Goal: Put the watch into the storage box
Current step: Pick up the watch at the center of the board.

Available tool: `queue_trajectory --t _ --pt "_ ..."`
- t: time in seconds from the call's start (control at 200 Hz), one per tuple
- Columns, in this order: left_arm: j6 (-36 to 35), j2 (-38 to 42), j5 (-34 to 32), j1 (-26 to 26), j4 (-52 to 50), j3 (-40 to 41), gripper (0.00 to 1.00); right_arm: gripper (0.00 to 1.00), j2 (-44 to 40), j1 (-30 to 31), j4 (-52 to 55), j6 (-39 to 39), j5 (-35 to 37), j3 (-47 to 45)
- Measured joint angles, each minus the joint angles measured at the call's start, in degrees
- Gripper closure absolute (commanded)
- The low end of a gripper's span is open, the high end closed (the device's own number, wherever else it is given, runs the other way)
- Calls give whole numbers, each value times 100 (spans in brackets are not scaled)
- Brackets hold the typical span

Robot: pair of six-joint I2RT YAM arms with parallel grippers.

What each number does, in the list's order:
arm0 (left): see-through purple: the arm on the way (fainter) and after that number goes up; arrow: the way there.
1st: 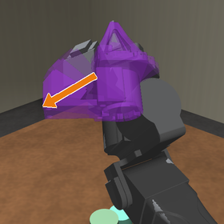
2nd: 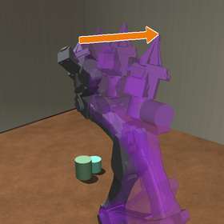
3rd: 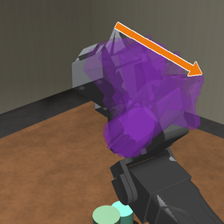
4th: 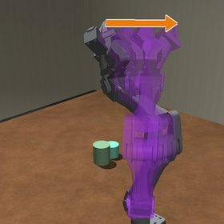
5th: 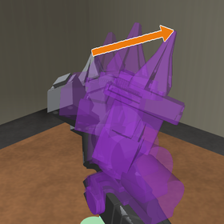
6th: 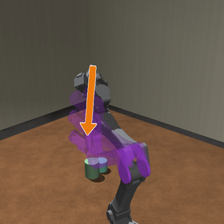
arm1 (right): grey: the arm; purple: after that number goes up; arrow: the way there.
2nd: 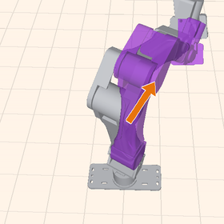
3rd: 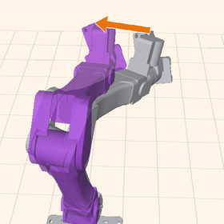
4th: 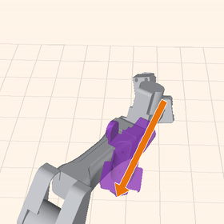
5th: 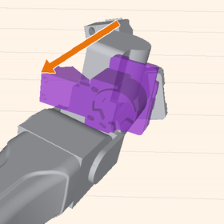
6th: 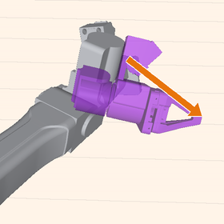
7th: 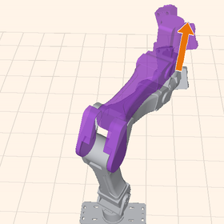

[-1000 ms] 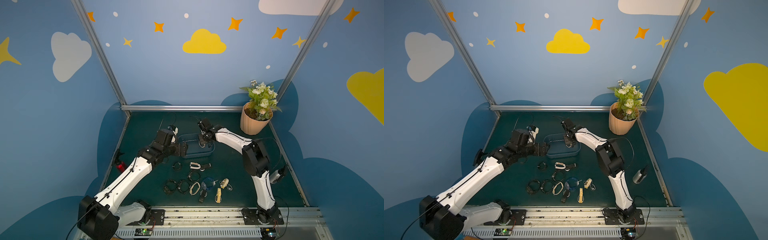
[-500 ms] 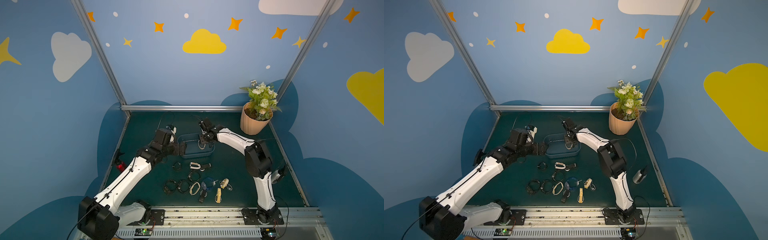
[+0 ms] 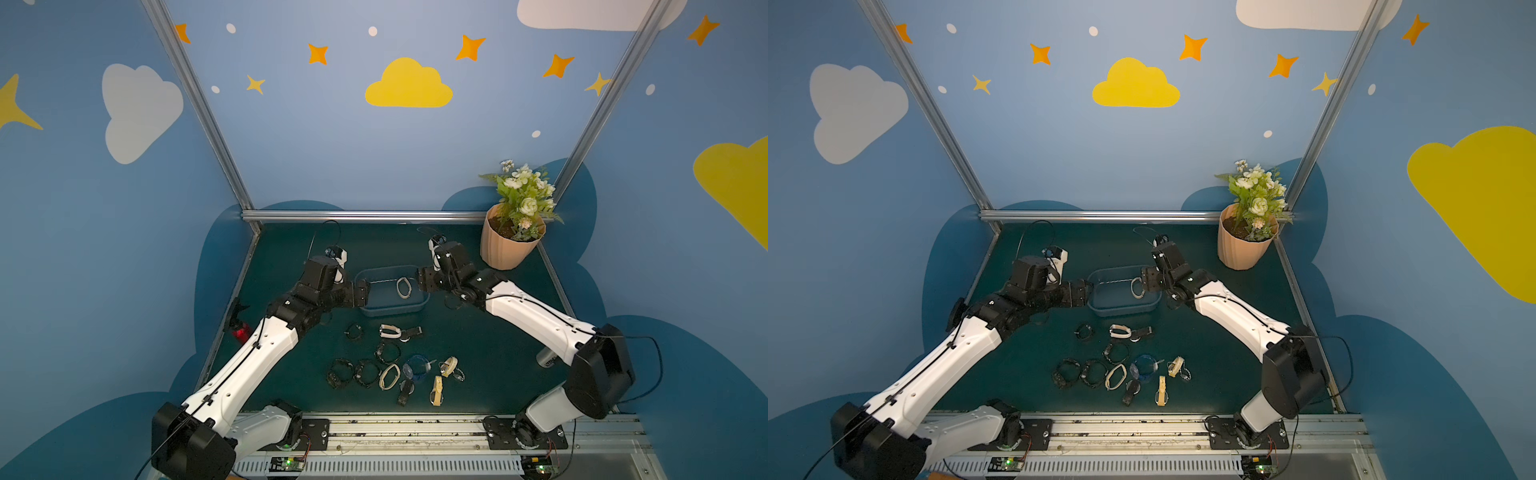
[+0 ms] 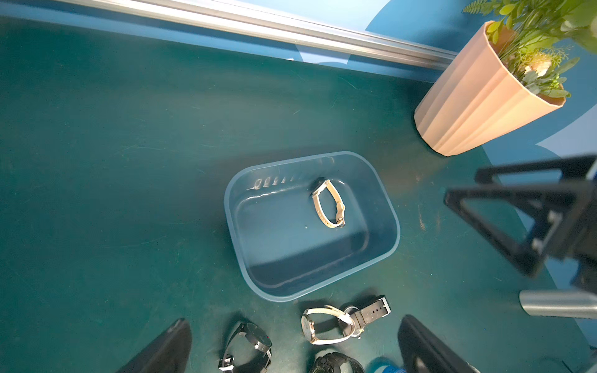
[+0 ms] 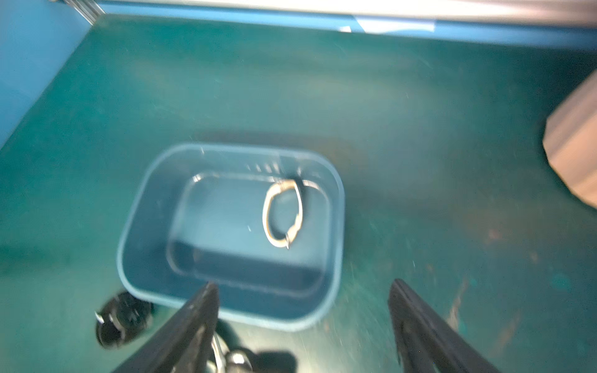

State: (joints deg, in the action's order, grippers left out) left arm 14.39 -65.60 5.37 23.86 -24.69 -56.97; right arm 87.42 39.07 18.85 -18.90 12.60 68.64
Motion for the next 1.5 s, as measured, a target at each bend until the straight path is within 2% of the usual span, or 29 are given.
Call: queue_trajectory --t 0.21,0.561,0.701,0.851,1.006,1.131,1.332,1.502 --pt "109 -74 98 -48 42 2 0 14 -837 0 -358 -87 66 -1067" --pt "291 -144 -76 -59 -138 13 0 14 -859 0 -730 -166 -61 -1132" --pt "629 358 -317 -59 -179 614 2 14 -745 4 -745 -114 -125 -1123" --pt "1169 964 -564 -70 -428 1381 10 14 -575 11 -743 -48 -205 -990" --pt "1572 1093 -542 -111 -472 1751 18 14 -459 66 -874 -39 -286 -876" --pt "1808 682 -332 -138 -503 1836 30 14 -345 116 -920 -68 -345 -850" --pt "1980 -164 -92 -146 -442 1832 38 14 -291 234 -911 -57 -317 -791" --pt "1993 -918 2 -146 -326 1659 53 14 -367 262 -833 -59 -234 -807"
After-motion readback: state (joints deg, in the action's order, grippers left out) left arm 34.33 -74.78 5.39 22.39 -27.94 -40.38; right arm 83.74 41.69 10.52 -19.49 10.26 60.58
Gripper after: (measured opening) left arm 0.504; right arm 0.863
